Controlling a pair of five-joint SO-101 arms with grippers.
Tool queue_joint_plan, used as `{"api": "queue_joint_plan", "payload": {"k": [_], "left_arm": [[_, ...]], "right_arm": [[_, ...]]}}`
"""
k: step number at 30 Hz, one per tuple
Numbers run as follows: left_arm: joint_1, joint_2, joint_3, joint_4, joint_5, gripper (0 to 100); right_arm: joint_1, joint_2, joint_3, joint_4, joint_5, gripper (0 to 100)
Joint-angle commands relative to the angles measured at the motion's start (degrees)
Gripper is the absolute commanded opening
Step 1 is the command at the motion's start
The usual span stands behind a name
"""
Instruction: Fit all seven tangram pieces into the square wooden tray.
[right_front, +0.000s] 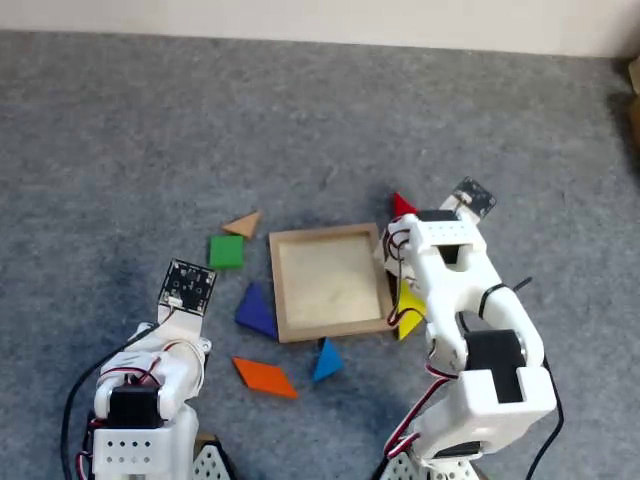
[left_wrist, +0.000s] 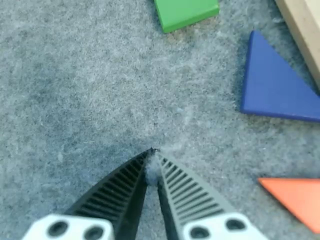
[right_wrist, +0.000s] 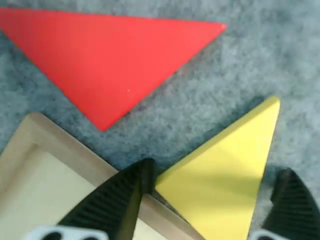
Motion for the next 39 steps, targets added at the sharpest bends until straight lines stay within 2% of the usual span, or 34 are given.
{"api": "queue_joint_plan", "payload": {"k": [1,12,15,31,39], "left_arm": [[-0.7,-0.7,1.1,0.2,0.6,0],[-0.7,-0.7,1.1,0.2,0.6,0],[-0.7,-0.7,1.1,0.2,0.6,0],[-0.7,-0.7,1.1,0.2,0.6,0],[-0.7,-0.7,1.1,0.2,0.6,0]], "right_arm": [[1.3,1.2,-1.6,-0.3,-0.4,33.2],[-1.4,1.4,-6.4,8.6,-0.1,33.2],[-3.1,1.5,-6.4,8.7,2.6,33.2],[-2.2,1.4,-5.8,9.0,2.7,32.6],[0.8,1.3,-6.3,12.6,3.2,17.0]]}}
